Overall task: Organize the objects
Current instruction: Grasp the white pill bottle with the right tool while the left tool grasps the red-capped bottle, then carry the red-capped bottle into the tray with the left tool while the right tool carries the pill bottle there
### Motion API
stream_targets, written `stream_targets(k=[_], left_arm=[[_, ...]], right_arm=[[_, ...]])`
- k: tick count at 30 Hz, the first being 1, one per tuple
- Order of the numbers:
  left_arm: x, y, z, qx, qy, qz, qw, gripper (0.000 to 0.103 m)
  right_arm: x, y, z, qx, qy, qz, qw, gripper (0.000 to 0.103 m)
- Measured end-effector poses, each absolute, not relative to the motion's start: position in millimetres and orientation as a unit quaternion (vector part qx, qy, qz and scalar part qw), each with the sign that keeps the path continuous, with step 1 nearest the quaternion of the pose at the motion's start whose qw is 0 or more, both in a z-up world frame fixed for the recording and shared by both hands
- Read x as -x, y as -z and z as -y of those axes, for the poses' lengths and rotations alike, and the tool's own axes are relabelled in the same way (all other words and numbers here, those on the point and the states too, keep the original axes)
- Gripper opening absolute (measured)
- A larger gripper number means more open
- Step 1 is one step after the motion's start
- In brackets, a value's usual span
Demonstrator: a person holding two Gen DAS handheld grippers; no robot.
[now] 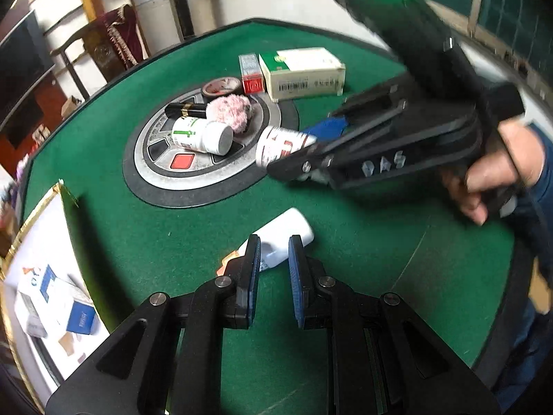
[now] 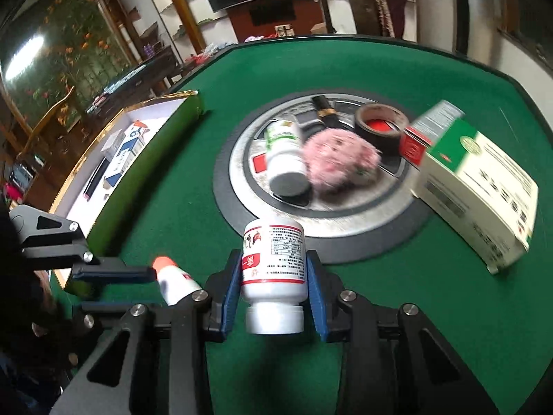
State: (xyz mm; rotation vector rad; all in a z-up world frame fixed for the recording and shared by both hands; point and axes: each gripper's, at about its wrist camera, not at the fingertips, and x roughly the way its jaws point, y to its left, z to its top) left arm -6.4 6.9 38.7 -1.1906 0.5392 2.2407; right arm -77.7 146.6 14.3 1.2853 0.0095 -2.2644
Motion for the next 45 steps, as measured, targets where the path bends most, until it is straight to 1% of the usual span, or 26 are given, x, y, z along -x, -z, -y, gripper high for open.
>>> stream_targets(k=[1, 2, 3, 4, 8, 12, 15, 18, 20, 22, 26, 31, 34, 45], left_arm=[[6, -37, -8, 0.442, -0.831, -0.210, 0.266, 0.017], [7, -35, -9, 0.439, -0.831, -0.217, 0.265, 0.026], [10, -34, -10, 0.443, -0.828, -0.213, 0.270, 0.032], [13, -32, -10, 0.447, -0.825, -0.211, 0.272, 0.041], [22, -28, -18, 0.447, -0.823, -0.227, 0.266, 0.045], [37, -24, -22, 0.455, -0.829, -0.210, 0.248, 0.045], [50, -20, -19, 0.479, -0.831, -0.177, 0.222, 0.044], [58, -15, -17, 0.499, -0.830, -0.138, 0.209, 0.033], [55, -16, -17, 0.500, -0.830, -0.133, 0.207, 0.027], [53, -15, -17, 0.497, -0.834, -0.132, 0.202, 0.027], [52, -17, -10, 0.495, -0.838, -0.104, 0.205, 0.026], [47, -32, 3, 0.480, -0.848, -0.073, 0.213, 0.026], [45, -42, 15, 0.472, -0.852, -0.054, 0.220, 0.026], [52, -64, 66, 0.455, -0.868, 0.000, 0.200, 0.026]], right_arm=[[78, -14, -150, -0.477, 0.839, 0.000, 0.264, 0.036], [78, -14, -150, -0.477, 0.838, 0.003, 0.264, 0.036], [79, -14, -151, -0.478, 0.838, 0.004, 0.264, 0.036], [79, -15, -152, -0.477, 0.839, 0.005, 0.263, 0.036], [79, -14, -149, -0.477, 0.837, 0.005, 0.267, 0.036], [78, -14, -149, -0.477, 0.837, 0.006, 0.268, 0.036], [78, -14, -151, -0.478, 0.837, 0.008, 0.268, 0.036], [79, -12, -150, -0.480, 0.836, 0.008, 0.266, 0.036], [79, -11, -151, -0.480, 0.837, 0.007, 0.263, 0.036], [79, -11, -151, -0.480, 0.838, 0.007, 0.261, 0.036], [79, -10, -151, -0.478, 0.840, 0.004, 0.257, 0.036], [79, -12, -147, -0.470, 0.846, 0.005, 0.250, 0.036], [77, -17, -144, -0.461, 0.853, 0.007, 0.246, 0.036], [75, -21, -127, -0.458, 0.854, 0.021, 0.246, 0.036]])
